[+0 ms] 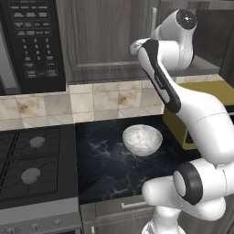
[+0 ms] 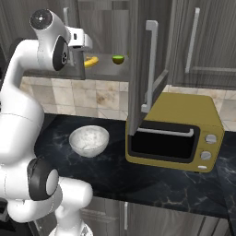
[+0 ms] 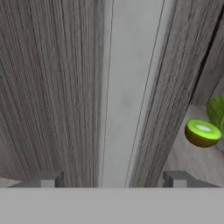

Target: Open the cabinet. Pick the banana and kiwi from the cabinet and place them into the bowl. Then close the cabinet.

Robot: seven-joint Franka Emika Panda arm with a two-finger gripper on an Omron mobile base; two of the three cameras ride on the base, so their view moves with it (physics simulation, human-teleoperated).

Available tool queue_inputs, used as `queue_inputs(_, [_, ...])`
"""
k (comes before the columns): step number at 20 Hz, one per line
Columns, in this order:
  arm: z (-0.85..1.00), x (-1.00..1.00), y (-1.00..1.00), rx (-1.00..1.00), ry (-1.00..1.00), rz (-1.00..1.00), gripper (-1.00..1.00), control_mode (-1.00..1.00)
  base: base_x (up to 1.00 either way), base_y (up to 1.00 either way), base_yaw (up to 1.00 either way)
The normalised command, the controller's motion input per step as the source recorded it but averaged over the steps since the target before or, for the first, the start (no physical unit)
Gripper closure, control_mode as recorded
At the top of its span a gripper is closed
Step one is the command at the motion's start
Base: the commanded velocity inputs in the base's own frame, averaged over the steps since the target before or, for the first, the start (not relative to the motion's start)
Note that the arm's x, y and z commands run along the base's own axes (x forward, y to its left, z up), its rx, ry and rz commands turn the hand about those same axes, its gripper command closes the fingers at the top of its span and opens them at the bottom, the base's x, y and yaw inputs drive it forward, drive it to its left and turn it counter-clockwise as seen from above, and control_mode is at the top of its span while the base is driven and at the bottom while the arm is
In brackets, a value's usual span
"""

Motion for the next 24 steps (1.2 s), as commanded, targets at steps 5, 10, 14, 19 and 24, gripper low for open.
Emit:
queue_inputs(5, [-0.19,0.0,0.13,0.0,-0.05,-0.18,1.0,-1.0,0.0,0.0,0.0])
queue_inputs(10, [-0.25,0.0,0.05,0.0,-0.12,-0.22,1.0,-1.0,0.0,0.0,0.0])
queue_inputs(14, [-0.15,0.0,0.0,0.0,-0.03,-0.18,1.0,-1.0,0.0,0.0,0.0])
queue_inputs(19, [-0.05,0.0,0.0,0.02,0.0,-0.09,1.0,-1.0,0.0,0.0,0.0])
queue_inputs(24, [0.0,-0.05,0.0,0.01,0.0,0.0,1.0,-1.0,0.0,0.0,0.0])
